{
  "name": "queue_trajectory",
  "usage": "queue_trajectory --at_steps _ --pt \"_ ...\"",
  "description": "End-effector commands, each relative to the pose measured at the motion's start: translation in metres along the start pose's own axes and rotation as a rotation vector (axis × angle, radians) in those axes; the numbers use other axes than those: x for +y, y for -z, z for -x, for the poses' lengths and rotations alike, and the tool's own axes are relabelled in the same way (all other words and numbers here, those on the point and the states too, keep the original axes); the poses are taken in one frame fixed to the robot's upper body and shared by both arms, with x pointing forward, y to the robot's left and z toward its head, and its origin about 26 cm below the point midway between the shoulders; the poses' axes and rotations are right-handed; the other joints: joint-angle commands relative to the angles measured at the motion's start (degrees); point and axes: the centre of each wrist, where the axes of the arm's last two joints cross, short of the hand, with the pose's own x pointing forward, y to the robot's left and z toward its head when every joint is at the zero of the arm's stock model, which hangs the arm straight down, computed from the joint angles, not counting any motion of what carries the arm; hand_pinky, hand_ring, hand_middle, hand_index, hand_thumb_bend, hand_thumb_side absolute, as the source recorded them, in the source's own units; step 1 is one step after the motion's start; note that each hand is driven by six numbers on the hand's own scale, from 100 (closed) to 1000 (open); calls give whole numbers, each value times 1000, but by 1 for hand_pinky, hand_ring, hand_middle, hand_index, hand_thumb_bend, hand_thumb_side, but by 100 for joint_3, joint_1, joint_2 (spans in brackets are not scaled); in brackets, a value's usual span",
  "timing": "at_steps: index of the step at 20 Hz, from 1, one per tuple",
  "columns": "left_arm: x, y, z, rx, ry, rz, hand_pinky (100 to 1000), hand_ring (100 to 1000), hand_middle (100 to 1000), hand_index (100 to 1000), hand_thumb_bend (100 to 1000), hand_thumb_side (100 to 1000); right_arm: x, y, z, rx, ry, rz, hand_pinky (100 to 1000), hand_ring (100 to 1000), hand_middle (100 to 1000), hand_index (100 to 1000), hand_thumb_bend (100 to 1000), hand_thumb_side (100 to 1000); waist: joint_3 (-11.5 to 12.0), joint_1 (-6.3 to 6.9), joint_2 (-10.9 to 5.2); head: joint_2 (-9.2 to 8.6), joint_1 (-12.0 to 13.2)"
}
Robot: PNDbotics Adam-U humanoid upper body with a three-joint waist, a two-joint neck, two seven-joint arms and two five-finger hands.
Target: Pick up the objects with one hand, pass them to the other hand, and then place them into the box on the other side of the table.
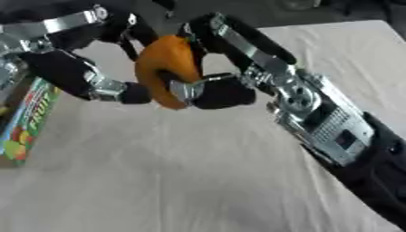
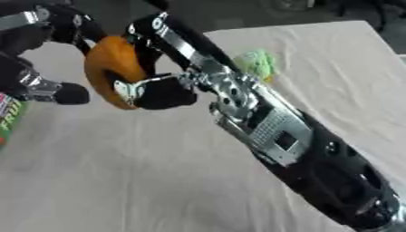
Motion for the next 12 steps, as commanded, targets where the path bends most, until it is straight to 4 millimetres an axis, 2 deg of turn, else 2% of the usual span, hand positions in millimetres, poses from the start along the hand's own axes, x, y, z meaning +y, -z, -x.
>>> queue_trajectory --at_steps 1,3,9,12 --pt "9 -2 -4 15 41 -67 694 793 694 762 713 435 -7 0 -8 -45 -6 5 600 383 289 513 210 100 -2 -8 -150 -44 7" --pt "9 -4 -3 23 51 -100 696 794 696 763 727 429 -7 -1 -7 -45 -4 2 600 382 289 512 211 100 -4 -9 -146 -47 -1" --pt "10 -9 -3 39 85 -153 704 799 702 766 768 413 -7 -2 -6 -46 -1 0 597 380 287 510 103 100 -6 -1 -138 -70 -12" --pt "9 -9 -3 38 90 -150 706 801 701 763 771 415 -8 -2 -6 -48 -1 1 596 380 286 509 100 100 -6 -2 -135 -83 -15"
